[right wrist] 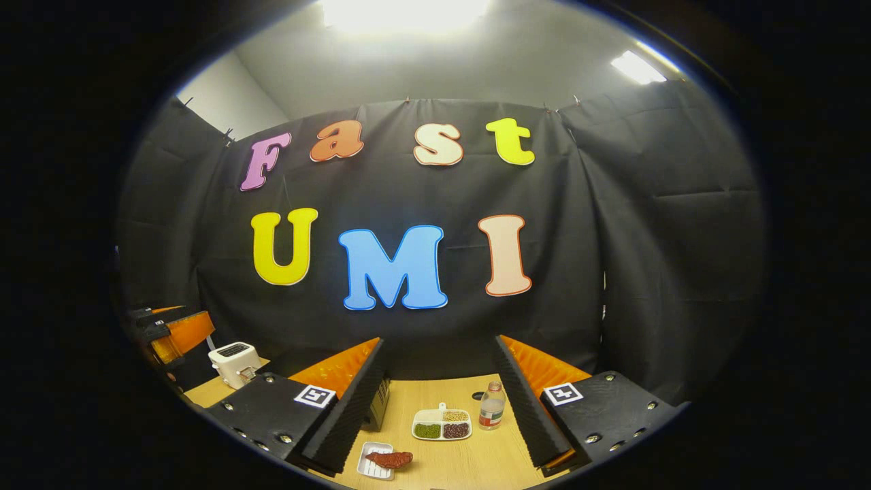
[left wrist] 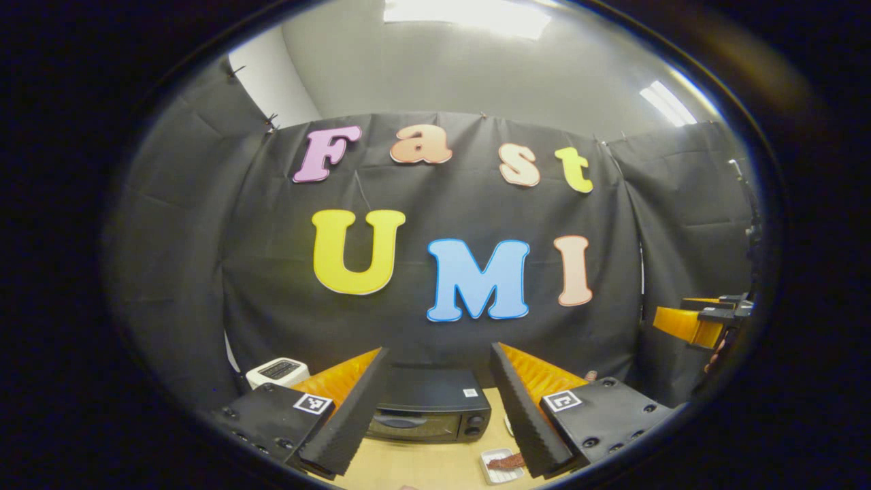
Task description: Open the electric oven with the left hand, put the food in, and close the electric oven.
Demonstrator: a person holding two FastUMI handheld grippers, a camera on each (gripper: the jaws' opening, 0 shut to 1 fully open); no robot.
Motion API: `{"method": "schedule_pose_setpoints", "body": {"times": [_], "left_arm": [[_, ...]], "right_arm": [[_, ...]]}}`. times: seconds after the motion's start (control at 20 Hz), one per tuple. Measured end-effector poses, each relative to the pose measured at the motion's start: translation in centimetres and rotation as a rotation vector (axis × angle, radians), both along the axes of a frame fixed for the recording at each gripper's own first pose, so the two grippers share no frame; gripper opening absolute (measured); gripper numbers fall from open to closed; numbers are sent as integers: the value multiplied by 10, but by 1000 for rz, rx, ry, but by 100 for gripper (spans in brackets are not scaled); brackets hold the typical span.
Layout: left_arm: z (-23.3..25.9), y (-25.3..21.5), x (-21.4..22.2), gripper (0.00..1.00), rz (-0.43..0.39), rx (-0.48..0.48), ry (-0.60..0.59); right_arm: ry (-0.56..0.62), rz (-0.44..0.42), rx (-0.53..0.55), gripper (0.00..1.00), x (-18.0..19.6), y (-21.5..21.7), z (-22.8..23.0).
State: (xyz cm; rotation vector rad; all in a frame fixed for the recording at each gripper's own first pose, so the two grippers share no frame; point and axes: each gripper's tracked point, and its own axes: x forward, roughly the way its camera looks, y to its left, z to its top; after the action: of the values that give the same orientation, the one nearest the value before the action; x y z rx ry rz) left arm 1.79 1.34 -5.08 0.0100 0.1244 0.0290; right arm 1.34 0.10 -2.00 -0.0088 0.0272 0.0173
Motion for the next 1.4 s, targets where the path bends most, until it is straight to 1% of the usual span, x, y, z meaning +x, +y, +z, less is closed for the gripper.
{"method": "schedule_pose_setpoints", "body": {"times": [0.1, 0.2, 0.3, 0.4, 0.45, 0.55, 0.6, 0.65, 0.7, 0.85, 0.9, 0.95, 1.0, 1.05, 1.1, 1.15, 1.2, 1.35, 1.4], "left_arm": [[-13, 4, 9, 95, 2, -3, 23], [-33, 9, 22, 99, 1, -10, 63], [-71, 14, 36, 99, -12, -56, 153], [-109, 25, 53, 99, -6, -77, 229], [-124, 32, 62, 95, 2, -79, 262], [-160, 45, 75, 99, 25, -93, 327], [-176, 49, 82, 98, 35, -102, 353], [-190, 54, 90, 97, 43, -101, 374], [-204, 59, 97, 99, 48, -90, 393], [-238, 67, 124, 97, 45, -50, 446], [-252, 68, 131, 99, 47, -47, 463], [-265, 70, 140, 97, 54, -54, 481], [-280, 73, 145, 99, 62, -63, 505], [-293, 76, 150, 98, 70, -67, 529], [-303, 79, 154, 99, 76, -61, 547], [-310, 82, 158, 97, 80, -47, 552], [-314, 84, 160, 99, 79, -34, 554], [-331, 90, 165, 98, 88, -25, 577], [-332, 90, 169, 99, 75, -15, 569]], "right_arm": [[10, 4, 0, 96, 2, -1, -7], [25, 9, 1, 96, 4, 0, -14], [35, 8, -7, 96, 6, -2, -17], [41, 6, -10, 96, 6, -6, -21], [46, 2, -11, 96, 6, -7, -23], [63, -3, -18, 96, 5, -12, -30], [72, -7, -23, 96, 5, -14, -33], [82, -12, -27, 96, 5, -17, -38], [93, -17, -31, 96, 5, -20, -40], [122, -27, -20, 96, 7, -27, -50], [132, -29, -17, 96, 9, -27, -53], [142, -32, -18, 96, 9, -29, -56], [148, -37, -20, 96, 11, -30, -58], [151, -41, -21, 96, 11, -31, -59], [155, -45, -22, 96, 12, -32, -60], [157, -49, -26, 96, 13, -33, -61], [158, -54, -31, 96, 14, -35, -61], [172, -74, -38, 96, 15, -42, -65], [175, -80, -36, 96, 16, -43, -66]]}}
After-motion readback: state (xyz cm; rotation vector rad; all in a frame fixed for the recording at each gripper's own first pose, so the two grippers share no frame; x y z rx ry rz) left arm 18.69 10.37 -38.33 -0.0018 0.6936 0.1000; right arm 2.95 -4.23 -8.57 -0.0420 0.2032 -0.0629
